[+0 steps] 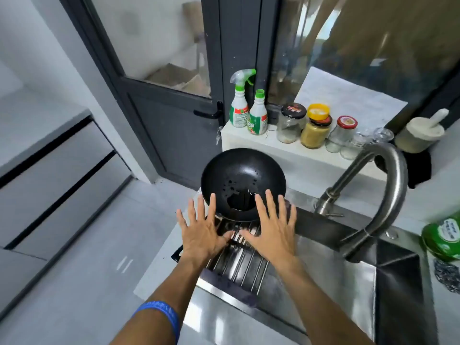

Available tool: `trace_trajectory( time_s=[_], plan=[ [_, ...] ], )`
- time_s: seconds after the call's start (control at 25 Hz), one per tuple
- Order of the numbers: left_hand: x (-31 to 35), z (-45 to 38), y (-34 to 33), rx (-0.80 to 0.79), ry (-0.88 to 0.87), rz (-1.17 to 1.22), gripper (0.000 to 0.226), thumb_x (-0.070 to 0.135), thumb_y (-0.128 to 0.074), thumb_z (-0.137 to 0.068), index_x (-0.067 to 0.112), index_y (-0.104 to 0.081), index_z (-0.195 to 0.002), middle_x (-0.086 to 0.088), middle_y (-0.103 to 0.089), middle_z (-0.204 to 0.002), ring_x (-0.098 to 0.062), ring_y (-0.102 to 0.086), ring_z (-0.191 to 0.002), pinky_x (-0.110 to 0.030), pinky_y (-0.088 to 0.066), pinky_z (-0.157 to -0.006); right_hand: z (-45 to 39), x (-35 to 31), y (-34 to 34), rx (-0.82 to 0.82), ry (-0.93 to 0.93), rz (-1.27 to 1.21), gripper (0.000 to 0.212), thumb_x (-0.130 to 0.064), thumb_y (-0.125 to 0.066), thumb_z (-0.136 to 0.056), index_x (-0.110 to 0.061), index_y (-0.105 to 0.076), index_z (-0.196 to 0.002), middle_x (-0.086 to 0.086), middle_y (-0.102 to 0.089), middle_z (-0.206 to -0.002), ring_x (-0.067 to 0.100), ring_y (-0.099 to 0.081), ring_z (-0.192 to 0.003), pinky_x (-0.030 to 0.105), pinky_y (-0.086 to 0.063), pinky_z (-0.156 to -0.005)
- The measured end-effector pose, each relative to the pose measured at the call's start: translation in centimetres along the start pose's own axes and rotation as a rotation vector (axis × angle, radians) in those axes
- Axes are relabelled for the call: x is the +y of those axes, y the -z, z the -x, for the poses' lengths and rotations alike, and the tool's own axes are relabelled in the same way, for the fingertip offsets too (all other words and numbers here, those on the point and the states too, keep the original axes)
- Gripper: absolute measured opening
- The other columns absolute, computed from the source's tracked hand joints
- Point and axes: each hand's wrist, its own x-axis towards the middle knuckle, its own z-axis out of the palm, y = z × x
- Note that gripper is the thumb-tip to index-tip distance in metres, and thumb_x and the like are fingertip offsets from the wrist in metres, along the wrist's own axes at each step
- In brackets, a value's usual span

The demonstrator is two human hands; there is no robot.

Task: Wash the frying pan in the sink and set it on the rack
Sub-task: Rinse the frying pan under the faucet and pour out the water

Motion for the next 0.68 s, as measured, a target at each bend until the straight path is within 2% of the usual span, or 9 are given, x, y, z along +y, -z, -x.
trace_trajectory(
  time_s=[0.12, 0.16, 0.2, 0.28, 0.32, 0.36, 0.44, 0.6, 0.68],
  plan=[
    [-1.5, -1.8, -3.7, -0.204, 0.014, -0.076, 0.113, 0.080, -0.041, -0.075, 0.025, 0.030, -0.144, -0.011, 0.005, -0.160, -0.037, 0.003, -0.145, -0.063, 0.005, -0.110, -2.4, 0.0, -3.2, -0.160, -0.002, 0.094, 0.106, -0.076, -0.054, -0.080, -0.030, 0.002, -0.157, 0.005, 0.003, -0.167, 0.034, 0.005, -0.152, 0.059, 0.011, -0.117],
    [-2.2, -2.2, -5.2, -0.236, 0.013, -0.071, 0.112, 0.072, -0.049, -0.078, 0.024, 0.026, -0.146, -0.012, -0.006, -0.159, -0.039, -0.008, -0.144, -0.061, -0.002, -0.112, -2.8, 0.3, -4.3, -0.211, -0.010, 0.112, 0.103, -0.070, -0.057, -0.082, -0.029, -0.001, -0.158, 0.005, 0.000, -0.167, 0.034, 0.003, -0.152, 0.058, 0.011, -0.117],
    [-2.5, -2.8, -6.2, -0.280, 0.022, -0.040, 0.107, 0.061, -0.056, -0.081, 0.021, 0.018, -0.149, -0.013, -0.023, -0.153, -0.039, -0.026, -0.137, -0.058, -0.017, -0.111, -3.1, 0.2, -5.6, -0.272, -0.033, 0.133, 0.097, -0.061, -0.062, -0.085, -0.029, -0.006, -0.158, 0.006, -0.005, -0.167, 0.034, 0.000, -0.153, 0.058, 0.008, -0.119],
    [-2.9, -3.5, -7.3, -0.315, 0.059, 0.078, 0.075, 0.040, -0.058, -0.086, 0.015, -0.018, -0.144, -0.012, -0.055, -0.125, -0.034, -0.055, -0.109, -0.046, -0.045, -0.091, -3.0, 0.1, -7.3, -0.364, -0.062, 0.161, 0.079, -0.037, -0.069, -0.087, -0.028, -0.027, -0.154, 0.006, -0.027, -0.161, 0.033, -0.014, -0.151, 0.058, -0.004, -0.120],
    [-3.2, -3.7, -7.7, -0.317, 0.113, 0.177, 0.052, 0.038, -0.056, -0.087, 0.014, -0.038, -0.129, -0.010, -0.062, -0.112, -0.033, -0.060, -0.098, -0.041, -0.050, -0.082, -2.9, -0.2, -7.7, -0.389, -0.060, 0.157, 0.067, -0.028, -0.070, -0.087, -0.027, -0.041, -0.147, 0.004, -0.042, -0.153, 0.032, -0.025, -0.147, 0.056, -0.009, -0.119],
    [-3.6, -3.6, -8.0, -0.335, 0.188, 0.260, 0.038, 0.041, -0.055, -0.086, 0.015, -0.049, -0.113, -0.009, -0.065, -0.103, -0.033, -0.061, -0.092, -0.038, -0.051, -0.077, -2.9, -0.4, -7.9, -0.394, -0.057, 0.154, 0.056, -0.023, -0.069, -0.086, -0.028, -0.051, -0.138, 0.001, -0.054, -0.142, 0.030, -0.036, -0.141, 0.053, -0.014, -0.118],
    [-4.1, -3.1, -8.2, -0.351, 0.261, 0.366, 0.035, 0.051, -0.056, -0.086, 0.017, -0.057, -0.097, -0.006, -0.067, -0.093, -0.031, -0.062, -0.087, -0.036, -0.050, -0.073, -2.9, -0.7, -7.9, -0.390, -0.055, 0.138, 0.040, -0.019, -0.066, -0.085, -0.028, -0.063, -0.124, -0.003, -0.067, -0.122, 0.025, -0.051, -0.124, 0.048, -0.023, -0.113],
    [-5.3, -2.3, -7.8, -0.269, 0.226, 0.392, 0.037, 0.058, -0.058, -0.083, 0.021, -0.055, -0.082, -0.003, -0.065, -0.078, -0.029, -0.060, -0.073, -0.032, -0.045, -0.061, -1.1, -0.7, -7.6, -0.244, -0.023, 0.093, 0.029, -0.008, -0.070, -0.078, -0.020, -0.073, -0.105, 0.000, -0.074, -0.101, 0.027, -0.061, -0.103, 0.044, -0.037, -0.102],
    [-6.3, -1.4, -7.1, -0.256, 0.197, 0.363, 0.039, 0.061, -0.058, -0.081, 0.022, -0.051, -0.074, -0.001, -0.062, -0.072, -0.027, -0.057, -0.066, -0.031, -0.041, -0.055, 0.6, -0.9, -7.1, -0.228, -0.027, 0.075, 0.023, -0.010, -0.071, -0.080, -0.022, -0.075, -0.100, -0.003, -0.074, -0.094, 0.025, -0.063, -0.095, 0.042, -0.041, -0.097]
  ],
)
